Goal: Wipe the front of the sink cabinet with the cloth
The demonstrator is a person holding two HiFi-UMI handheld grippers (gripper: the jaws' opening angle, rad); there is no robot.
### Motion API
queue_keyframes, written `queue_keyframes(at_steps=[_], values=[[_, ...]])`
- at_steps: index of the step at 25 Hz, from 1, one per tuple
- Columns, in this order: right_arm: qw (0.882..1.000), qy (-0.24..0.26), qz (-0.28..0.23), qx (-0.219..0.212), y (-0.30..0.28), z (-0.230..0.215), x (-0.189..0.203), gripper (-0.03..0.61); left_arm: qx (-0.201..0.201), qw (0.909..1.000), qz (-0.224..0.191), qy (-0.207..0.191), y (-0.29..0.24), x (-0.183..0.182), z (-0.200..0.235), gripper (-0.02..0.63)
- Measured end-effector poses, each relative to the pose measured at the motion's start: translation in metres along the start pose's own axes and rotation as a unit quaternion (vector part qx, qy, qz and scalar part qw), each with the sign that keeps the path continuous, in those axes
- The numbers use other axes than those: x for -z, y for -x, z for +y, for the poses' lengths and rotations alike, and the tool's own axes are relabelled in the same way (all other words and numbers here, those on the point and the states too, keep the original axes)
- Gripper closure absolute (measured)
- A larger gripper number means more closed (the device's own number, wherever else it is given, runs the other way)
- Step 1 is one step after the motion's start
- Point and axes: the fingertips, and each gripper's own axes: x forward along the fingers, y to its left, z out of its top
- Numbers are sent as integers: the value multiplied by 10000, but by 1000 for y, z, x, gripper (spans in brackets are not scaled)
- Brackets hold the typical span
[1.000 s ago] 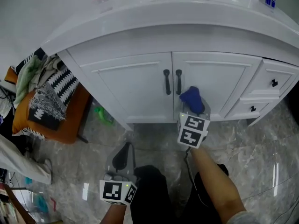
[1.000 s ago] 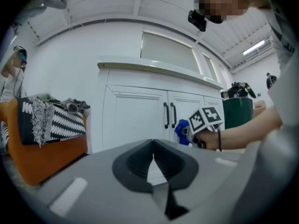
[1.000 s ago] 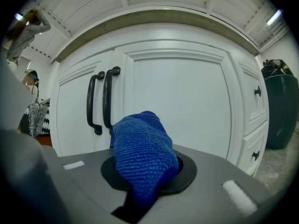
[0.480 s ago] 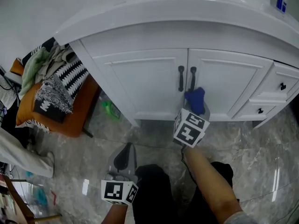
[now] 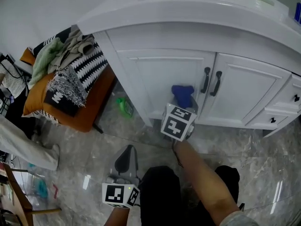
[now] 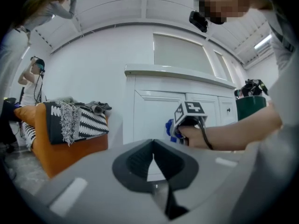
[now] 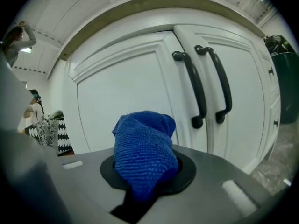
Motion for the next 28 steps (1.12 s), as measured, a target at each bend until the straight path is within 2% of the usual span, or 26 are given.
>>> queue_keyframes(at_steps=[3,8,12,14,16,19,25,28], values=[[9999,-29,46,-119,-3,23,1,502,-140,9999,-13,41,8,0,15,603],[9943,452,165,-953,-6,91,9,502,-353,9993,-29,69,21,0,36,603],[9784,842,506,-1818,-15,147,23,502,-512,9987,-54,41,31,-5,52,603],[9720,1032,610,-2023,-19,156,33,503,-576,9983,-56,21,36,-6,56,603],[9713,1029,739,-2014,-23,153,43,503,-630,9980,-39,19,39,-5,61,603],[9713,829,1230,-1859,-29,137,71,502,-659,9978,-2,32,43,-2,64,603],[9772,805,1221,-1537,-32,104,80,502,-564,9984,22,-8,37,0,59,603],[9802,722,1275,-1336,-27,71,78,502,-471,9989,44,-23,30,1,51,602]])
